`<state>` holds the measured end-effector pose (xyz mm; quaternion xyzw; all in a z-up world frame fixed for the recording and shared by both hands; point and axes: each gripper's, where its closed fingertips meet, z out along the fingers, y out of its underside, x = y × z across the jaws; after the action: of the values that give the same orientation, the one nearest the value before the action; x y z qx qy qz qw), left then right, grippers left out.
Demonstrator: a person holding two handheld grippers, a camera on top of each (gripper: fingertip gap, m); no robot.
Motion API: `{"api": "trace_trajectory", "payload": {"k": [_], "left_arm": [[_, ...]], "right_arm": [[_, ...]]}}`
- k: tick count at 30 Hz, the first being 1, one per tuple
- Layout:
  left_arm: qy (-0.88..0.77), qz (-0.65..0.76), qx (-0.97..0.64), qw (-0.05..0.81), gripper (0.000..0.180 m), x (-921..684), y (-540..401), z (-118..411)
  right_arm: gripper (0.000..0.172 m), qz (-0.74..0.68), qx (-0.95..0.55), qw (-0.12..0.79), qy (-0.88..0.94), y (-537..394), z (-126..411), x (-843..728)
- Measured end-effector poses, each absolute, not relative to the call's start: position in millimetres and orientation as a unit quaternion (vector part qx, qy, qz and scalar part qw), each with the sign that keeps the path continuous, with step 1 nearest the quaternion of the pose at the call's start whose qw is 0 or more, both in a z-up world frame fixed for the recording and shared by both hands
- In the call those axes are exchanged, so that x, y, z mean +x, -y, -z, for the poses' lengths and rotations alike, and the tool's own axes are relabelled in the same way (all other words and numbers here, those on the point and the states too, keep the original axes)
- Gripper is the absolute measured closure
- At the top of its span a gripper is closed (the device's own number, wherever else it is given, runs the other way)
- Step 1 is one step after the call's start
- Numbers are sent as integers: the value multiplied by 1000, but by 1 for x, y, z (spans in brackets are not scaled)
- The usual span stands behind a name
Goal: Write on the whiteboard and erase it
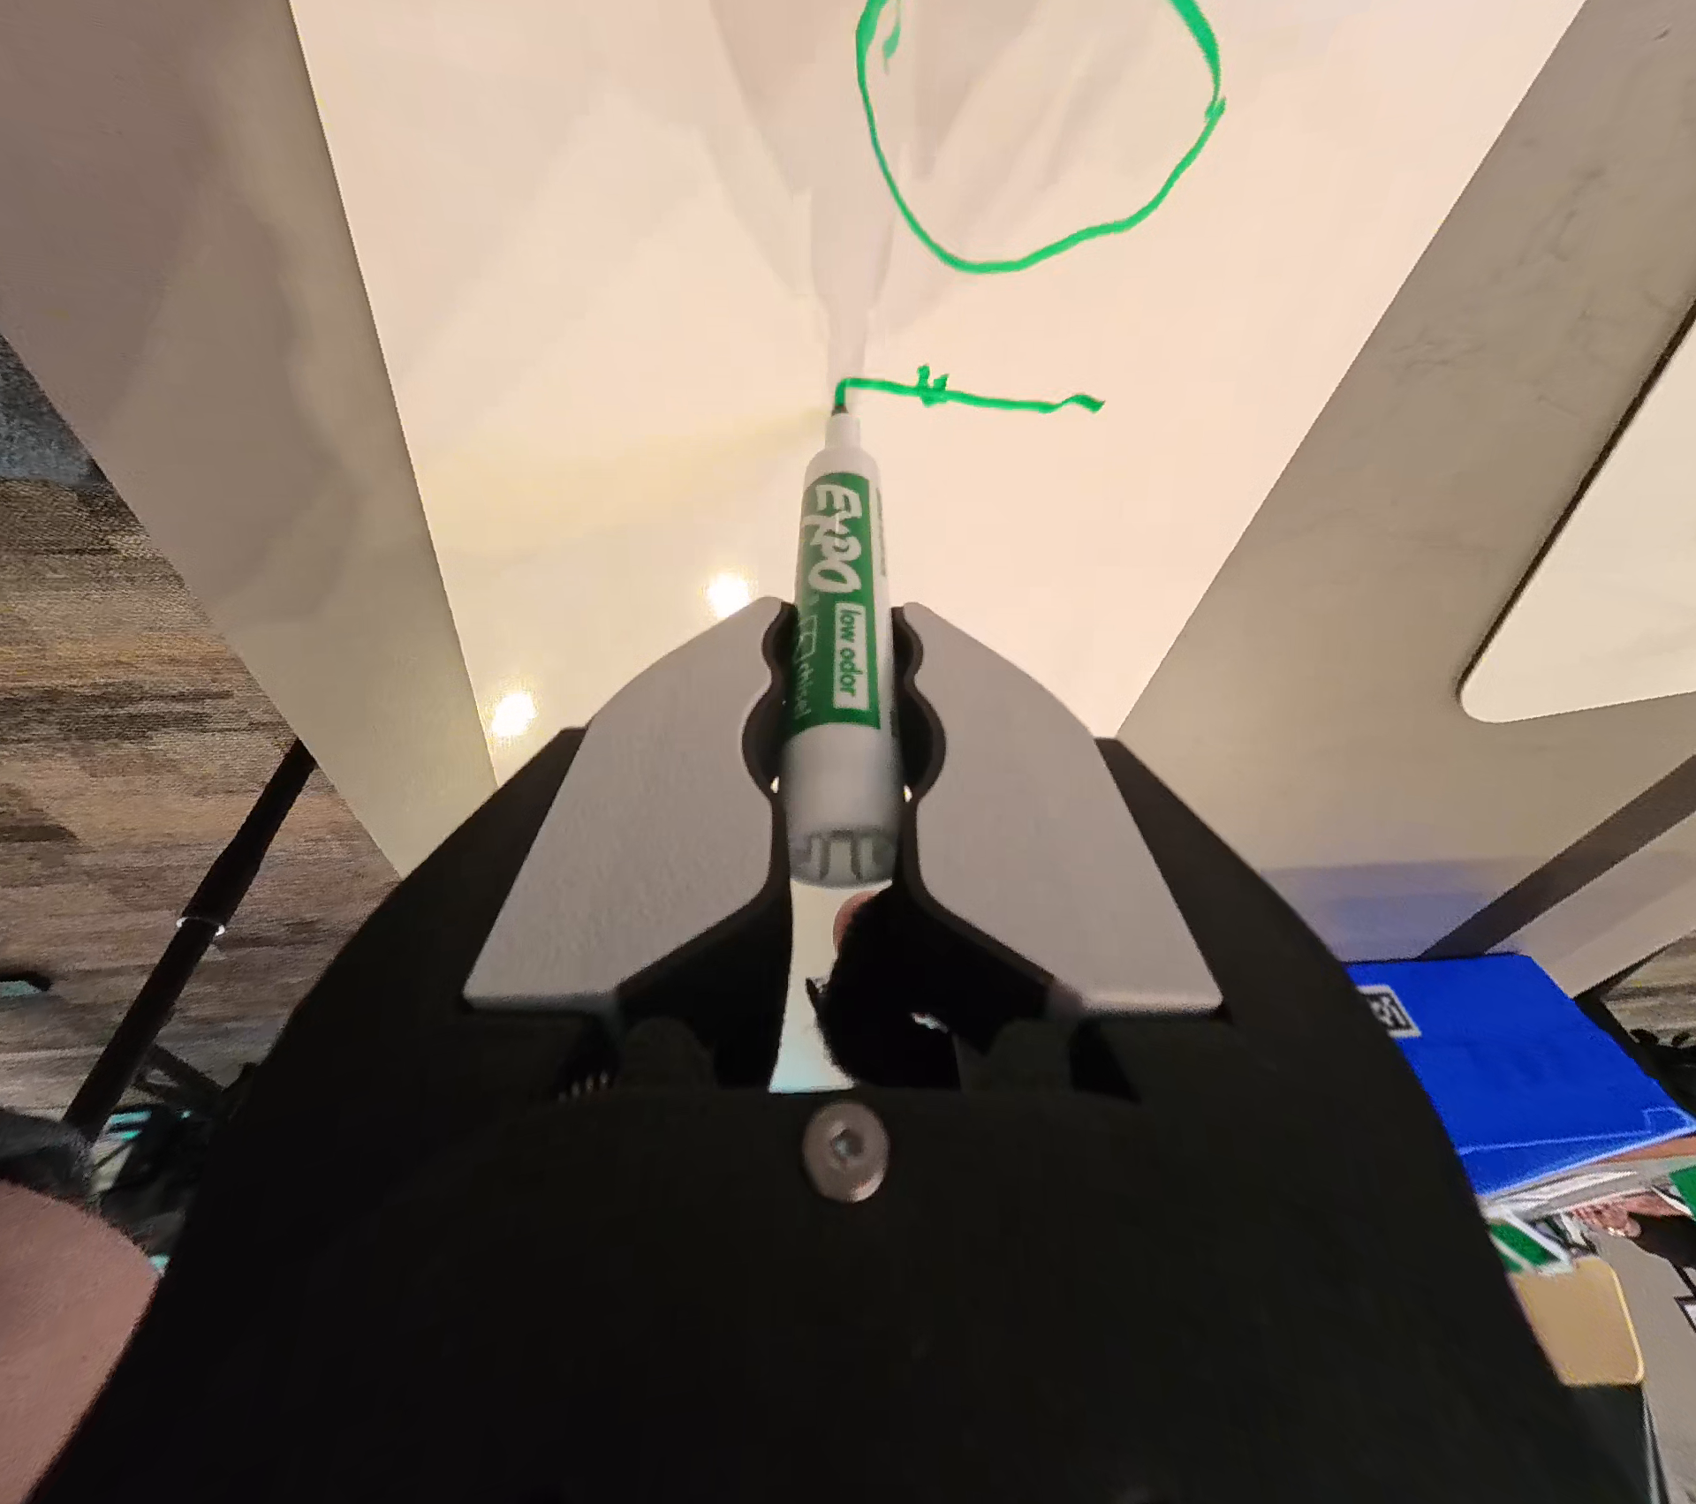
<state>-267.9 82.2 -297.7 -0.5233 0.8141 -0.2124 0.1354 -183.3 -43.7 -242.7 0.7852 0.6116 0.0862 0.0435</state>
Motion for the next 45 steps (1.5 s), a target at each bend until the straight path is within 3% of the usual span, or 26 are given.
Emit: {"api": "trace_trajectory", "payload": {"k": [15, 45], "left_arm": [[-815, 211, -523, 135, 161, -268, -82, 298], [-814, 213, -523, 135, 161, -268, -82, 298]], "right_arm": [[151, -92, 808, 56, -579, 60, 242, -149], [151, -116, 809, 36, -575, 3, 243, -132]]}}
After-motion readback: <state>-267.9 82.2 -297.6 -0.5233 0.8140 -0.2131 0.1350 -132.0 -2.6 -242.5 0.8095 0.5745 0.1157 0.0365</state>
